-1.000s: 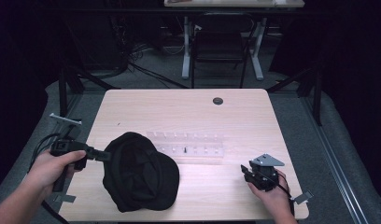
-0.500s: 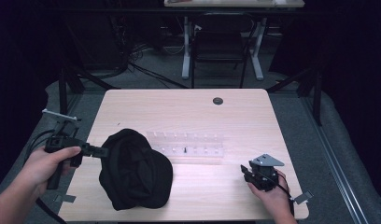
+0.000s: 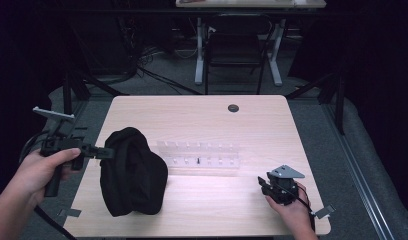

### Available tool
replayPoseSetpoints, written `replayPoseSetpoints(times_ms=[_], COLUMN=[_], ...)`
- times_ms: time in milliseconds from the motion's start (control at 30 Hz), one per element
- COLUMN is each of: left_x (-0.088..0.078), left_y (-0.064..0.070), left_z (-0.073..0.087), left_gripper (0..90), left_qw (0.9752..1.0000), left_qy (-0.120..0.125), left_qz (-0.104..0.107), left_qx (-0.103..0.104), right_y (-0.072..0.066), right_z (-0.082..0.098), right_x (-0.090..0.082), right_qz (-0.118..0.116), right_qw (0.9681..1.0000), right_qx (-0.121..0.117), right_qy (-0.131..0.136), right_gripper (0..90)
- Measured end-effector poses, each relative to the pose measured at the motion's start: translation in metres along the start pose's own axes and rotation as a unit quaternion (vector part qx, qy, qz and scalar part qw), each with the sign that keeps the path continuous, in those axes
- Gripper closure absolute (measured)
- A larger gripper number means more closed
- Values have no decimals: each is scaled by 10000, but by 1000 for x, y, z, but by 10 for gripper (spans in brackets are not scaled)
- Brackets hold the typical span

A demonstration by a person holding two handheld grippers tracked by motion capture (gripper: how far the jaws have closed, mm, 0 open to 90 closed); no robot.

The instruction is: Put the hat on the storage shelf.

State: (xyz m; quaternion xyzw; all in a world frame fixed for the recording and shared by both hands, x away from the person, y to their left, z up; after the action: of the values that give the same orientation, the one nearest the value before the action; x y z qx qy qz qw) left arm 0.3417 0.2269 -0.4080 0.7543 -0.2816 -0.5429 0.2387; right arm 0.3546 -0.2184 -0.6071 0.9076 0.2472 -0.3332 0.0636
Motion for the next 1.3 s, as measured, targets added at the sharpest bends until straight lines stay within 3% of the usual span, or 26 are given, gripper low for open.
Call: replayPoseSetpoints(times_ms=[367,500,800,1133,1300], left_x=[-20,-18,-13,-17,-11], left_y=[15,24,32,48,57], left_z=[-20,-28,-38,-58,-72], left_gripper=[865,865,865,865,865], left_qw=[9988,9979,9979,9959,9948], left_qy=[409,505,515,748,830], left_qz=[262,401,400,516,584], left_qx=[21,28,31,39,21], right_y=[0,0,0,0,0], right_z=[0,-1,0,0,0], right_x=[0,1,1,1,1], right_qz=[6,6,-14,-10,-13], right_qw=[10000,10000,10000,10000,10000], right_qx=[5,5,-4,-28,-53], right_qy=[11,6,10,-15,-32], right_gripper=[608,609,608,609,609])
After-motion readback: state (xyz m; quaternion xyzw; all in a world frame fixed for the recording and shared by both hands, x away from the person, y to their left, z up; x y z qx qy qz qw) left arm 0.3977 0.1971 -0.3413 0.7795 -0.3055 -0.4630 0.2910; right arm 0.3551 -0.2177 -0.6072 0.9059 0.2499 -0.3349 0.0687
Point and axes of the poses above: each handheld gripper's, and its own axes: x roughly forward along the jaws, z roughly out of its underside, y roughly to its right, the point moved 10 cm from there along x, roughly forward along the jaws, and after that the axes turned 9 degrees about -z, right-handed, at the moved point
